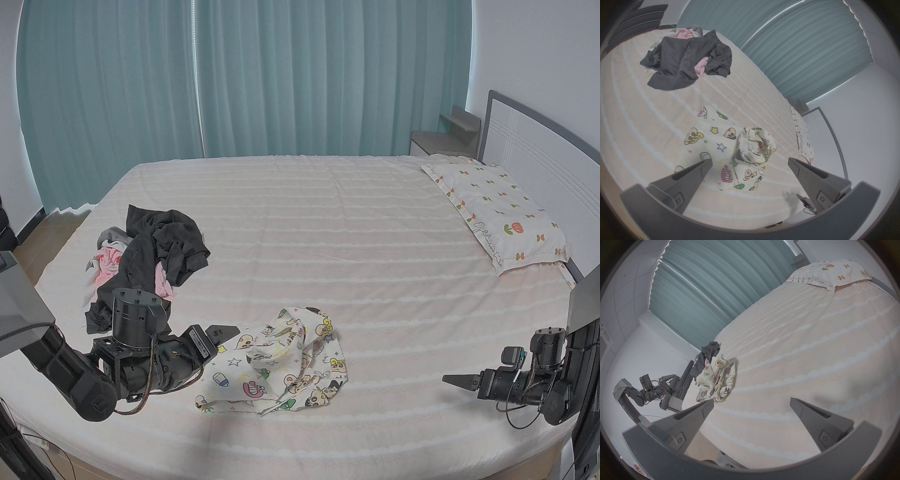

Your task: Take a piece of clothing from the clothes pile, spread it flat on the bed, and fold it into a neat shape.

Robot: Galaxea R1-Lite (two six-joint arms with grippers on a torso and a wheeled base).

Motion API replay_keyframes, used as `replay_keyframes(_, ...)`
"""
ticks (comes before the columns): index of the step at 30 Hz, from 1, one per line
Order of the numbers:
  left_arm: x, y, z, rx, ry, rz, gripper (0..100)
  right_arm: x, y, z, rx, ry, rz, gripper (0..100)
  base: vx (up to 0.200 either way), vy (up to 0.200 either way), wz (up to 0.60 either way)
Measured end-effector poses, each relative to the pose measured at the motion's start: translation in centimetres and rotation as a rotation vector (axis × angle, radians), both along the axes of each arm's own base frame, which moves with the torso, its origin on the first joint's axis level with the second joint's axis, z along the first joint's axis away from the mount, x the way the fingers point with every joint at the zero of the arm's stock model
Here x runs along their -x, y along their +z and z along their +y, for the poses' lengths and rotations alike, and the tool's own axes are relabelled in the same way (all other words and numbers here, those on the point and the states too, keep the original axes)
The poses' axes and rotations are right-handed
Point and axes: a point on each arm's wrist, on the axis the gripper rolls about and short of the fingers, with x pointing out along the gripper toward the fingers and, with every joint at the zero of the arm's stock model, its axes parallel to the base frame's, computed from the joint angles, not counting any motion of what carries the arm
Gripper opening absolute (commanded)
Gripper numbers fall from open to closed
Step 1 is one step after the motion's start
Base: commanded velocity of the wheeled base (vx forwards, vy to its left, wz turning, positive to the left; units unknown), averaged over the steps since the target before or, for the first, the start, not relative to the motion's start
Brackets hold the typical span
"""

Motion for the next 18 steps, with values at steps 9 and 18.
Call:
replay_keyframes(9, -0.1, -0.1, 0.0, 0.008, 0.009, 0.008, 100, 0.0, 0.3, 2.0, 0.085, -0.068, -0.005, 100, 0.0, 0.2, 0.0)
replay_keyframes(18, -0.2, -0.2, 0.0, 0.012, 0.016, 0.011, 100, -0.2, 2.8, 6.5, 0.05, -0.087, -0.111, 100, 0.0, 0.067, 0.0)
